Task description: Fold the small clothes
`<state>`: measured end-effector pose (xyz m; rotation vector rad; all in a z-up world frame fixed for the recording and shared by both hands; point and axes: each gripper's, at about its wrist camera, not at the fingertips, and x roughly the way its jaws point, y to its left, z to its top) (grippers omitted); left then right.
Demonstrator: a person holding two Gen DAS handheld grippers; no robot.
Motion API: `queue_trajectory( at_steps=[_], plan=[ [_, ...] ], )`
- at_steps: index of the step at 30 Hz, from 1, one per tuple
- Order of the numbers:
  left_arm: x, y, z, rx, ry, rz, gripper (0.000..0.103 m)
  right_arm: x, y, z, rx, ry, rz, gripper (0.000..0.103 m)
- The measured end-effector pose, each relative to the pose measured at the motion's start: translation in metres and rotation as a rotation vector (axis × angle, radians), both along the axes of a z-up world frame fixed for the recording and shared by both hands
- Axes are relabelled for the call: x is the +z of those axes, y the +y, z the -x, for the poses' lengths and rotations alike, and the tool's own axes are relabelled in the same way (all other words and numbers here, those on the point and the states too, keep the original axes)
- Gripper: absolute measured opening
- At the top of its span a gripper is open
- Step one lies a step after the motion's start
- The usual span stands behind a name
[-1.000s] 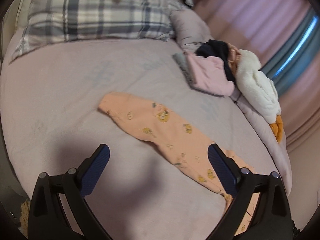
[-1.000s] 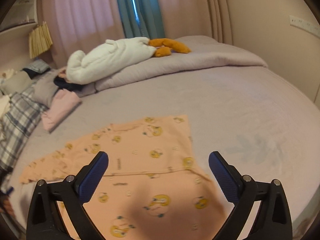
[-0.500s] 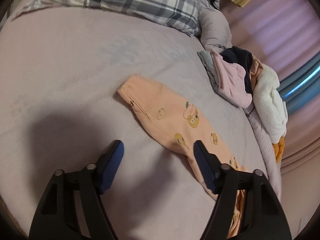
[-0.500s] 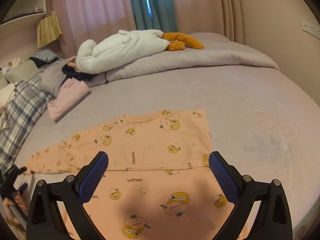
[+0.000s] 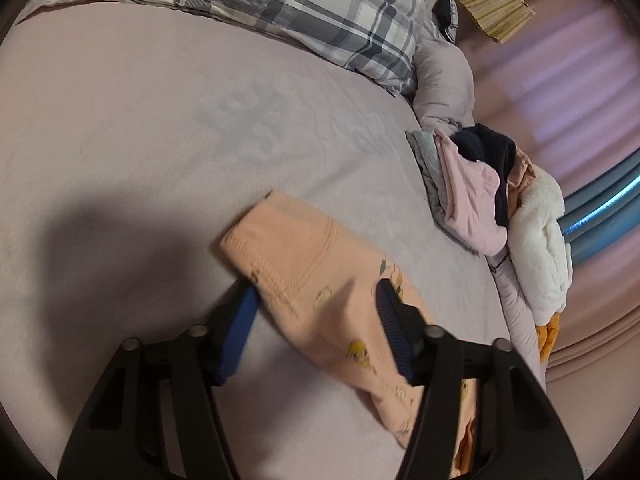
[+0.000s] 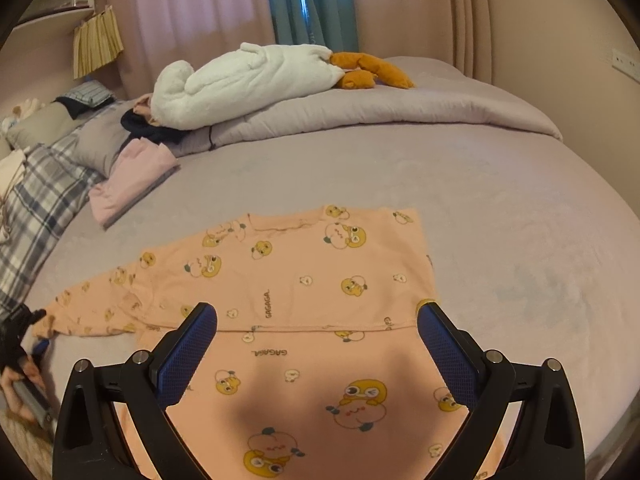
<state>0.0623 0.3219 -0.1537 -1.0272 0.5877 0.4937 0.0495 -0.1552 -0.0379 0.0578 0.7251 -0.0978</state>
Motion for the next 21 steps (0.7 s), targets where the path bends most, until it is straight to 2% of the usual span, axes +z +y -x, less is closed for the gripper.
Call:
queue_trajectory(
  at_steps=[1, 3, 5, 7, 11, 21],
  plan=[
    [-0.002, 0.003, -0.001, 0.01, 0.002, 0.016, 0.038, 0.0, 0.0, 0.0, -0.001, -0.001, 0.002, 0.1],
    [-0.007, 0.009, 0.0, 0.034, 0.0, 0.047, 0.025, 0.001, -0.001, 0.0, -0.005, -0.003, 0.003, 0.1],
    [-0.01, 0.013, -0.001, 0.039, -0.01, 0.066, 0.021, -0.001, -0.002, -0.001, -0.005, 0.004, 0.004, 0.1],
    [-0.008, 0.012, -0.002, 0.028, 0.003, 0.05, 0.013, -0.003, -0.003, -0.004, -0.012, 0.02, 0.003, 0.1],
    [0.007, -0.002, -0.004, 0.004, 0.022, -0.021, 0.009, -0.005, -0.004, -0.005, -0.004, 0.024, -0.003, 0.1],
    [0.062, -0.052, -0.01, -0.105, -0.121, -0.125, 0.009, -0.001, -0.009, 0.0, -0.008, 0.005, -0.016, 0.1]
  ],
)
